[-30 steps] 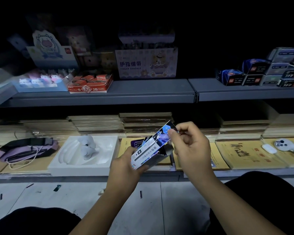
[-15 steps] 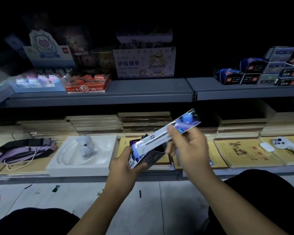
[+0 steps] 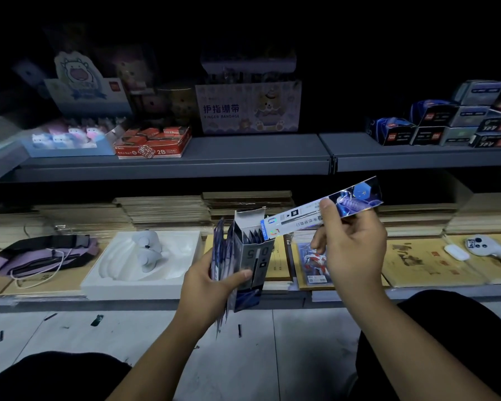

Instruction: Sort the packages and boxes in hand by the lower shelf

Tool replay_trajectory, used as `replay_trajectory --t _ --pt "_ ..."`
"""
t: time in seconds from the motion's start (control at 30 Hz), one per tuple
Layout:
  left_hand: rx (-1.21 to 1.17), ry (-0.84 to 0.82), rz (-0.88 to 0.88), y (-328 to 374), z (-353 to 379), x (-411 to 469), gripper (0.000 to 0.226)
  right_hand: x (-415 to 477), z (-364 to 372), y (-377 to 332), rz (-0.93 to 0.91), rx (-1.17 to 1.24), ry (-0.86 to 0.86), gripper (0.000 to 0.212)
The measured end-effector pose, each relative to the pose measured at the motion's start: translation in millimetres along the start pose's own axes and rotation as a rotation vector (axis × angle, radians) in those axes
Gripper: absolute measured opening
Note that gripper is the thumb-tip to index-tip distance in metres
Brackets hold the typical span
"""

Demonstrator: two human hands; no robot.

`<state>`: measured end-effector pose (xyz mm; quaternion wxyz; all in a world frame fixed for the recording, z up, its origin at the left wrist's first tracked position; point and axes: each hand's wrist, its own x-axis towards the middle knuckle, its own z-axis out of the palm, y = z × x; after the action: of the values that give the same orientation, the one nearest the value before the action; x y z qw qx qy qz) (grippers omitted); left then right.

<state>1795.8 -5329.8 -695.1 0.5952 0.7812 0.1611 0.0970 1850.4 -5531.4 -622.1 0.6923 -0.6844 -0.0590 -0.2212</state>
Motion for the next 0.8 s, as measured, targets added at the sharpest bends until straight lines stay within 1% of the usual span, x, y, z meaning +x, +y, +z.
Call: replay_trajectory --t 0.13,0.27,0.43,0.57,0.63,0.8 --pt "-0.029 0.0 -0.021 0 2 -1 0.045 -2 0 -1 -0.062 -0.057 -0.004 0.025" --pt "-0.057 -0.022 -0.001 3 1 -2 0.044 -3 0 0 -0.138 -0.118 0.0 0.023" --pt "-0.022 -0.068 0.023 5 4 -4 0.044 -3 -2 2 -0.252 -0.212 -0.008 0.026" --pt "0.032 -0.047 0.039 4 4 -4 0.039 -2 -4 4 -0.346 -0.271 -0.029 0.024" --pt "0.046 -0.043 0.045 4 3 -4 0.039 -2 -4 5 -0.364 -0.282 -0.05 0.02" --pt "0.052 -0.032 0.061 6 3 -5 0.038 -3 -2 9 -0.337 -0.274 -0.1 0.017"
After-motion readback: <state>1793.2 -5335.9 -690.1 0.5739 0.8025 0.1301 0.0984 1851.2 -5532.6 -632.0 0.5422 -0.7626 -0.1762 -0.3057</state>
